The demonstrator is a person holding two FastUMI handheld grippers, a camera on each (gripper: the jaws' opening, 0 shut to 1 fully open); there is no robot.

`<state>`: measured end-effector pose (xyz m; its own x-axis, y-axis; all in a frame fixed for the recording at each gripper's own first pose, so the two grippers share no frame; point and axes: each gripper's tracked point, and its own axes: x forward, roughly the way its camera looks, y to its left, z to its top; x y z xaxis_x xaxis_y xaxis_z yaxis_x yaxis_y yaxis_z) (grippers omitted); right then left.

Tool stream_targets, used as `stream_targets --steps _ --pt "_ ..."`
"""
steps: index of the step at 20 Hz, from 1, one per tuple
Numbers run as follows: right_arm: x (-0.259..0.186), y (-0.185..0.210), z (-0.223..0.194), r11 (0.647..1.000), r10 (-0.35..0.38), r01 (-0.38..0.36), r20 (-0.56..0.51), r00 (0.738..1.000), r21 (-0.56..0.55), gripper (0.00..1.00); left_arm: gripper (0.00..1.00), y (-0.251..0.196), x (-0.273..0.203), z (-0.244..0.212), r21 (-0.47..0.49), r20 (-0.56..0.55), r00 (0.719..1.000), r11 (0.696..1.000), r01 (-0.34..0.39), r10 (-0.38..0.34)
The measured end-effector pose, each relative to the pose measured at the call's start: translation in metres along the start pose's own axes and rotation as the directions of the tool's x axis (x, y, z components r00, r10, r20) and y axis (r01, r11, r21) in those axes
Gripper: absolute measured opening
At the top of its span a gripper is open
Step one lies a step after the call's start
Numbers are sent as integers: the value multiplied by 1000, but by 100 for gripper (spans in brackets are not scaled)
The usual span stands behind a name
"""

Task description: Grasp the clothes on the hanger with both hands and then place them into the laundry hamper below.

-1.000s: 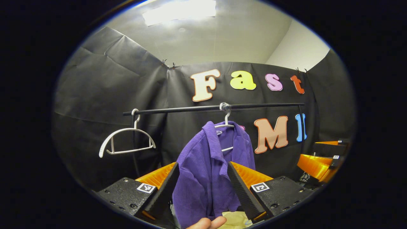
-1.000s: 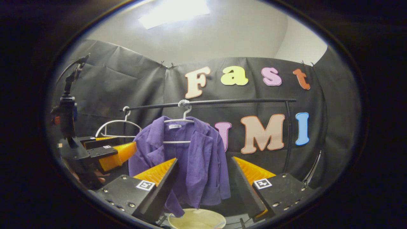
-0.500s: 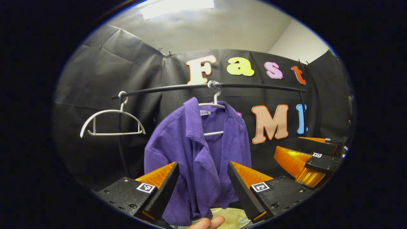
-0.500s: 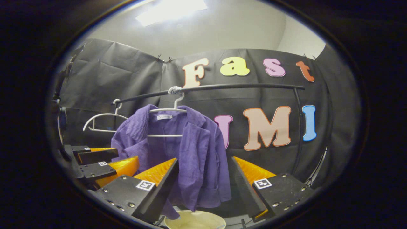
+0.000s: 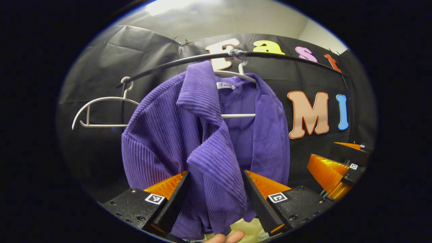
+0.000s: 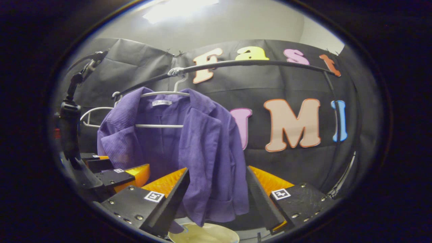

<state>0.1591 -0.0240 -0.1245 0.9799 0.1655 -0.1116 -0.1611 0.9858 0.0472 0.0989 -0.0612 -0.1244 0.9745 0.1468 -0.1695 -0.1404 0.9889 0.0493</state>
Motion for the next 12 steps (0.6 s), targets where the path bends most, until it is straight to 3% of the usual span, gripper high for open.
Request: stream_targets --steps 2,5,6,8,11,12 --pt "31 18 -14 998 53 -53 -29 998 -16 96 92 9 4 3 -14 17 1000 1000 -11 11" --pt "69 21 -25 1000 27 -27 -52 998 -1 99 91 24 8 13 -57 55 998 998 -16 19" --pt "80 22 -24 999 34 -33 -47 998 23 96 87 33 9 12 -69 57 998 997 -32 36" --pt "101 25 -26 996 61 -58 -45 997 72 100 86 41 11 16 -77 63 997 996 -49 54" --pt "122 16 -32 991 49 -43 -47 998 126 96 74 30 13 15 -61 50 999 998 4 -1" --pt "129 12 -32 988 37 -30 -43 998 155 99 63 30 14 14 -56 56 998 998 15 -12"
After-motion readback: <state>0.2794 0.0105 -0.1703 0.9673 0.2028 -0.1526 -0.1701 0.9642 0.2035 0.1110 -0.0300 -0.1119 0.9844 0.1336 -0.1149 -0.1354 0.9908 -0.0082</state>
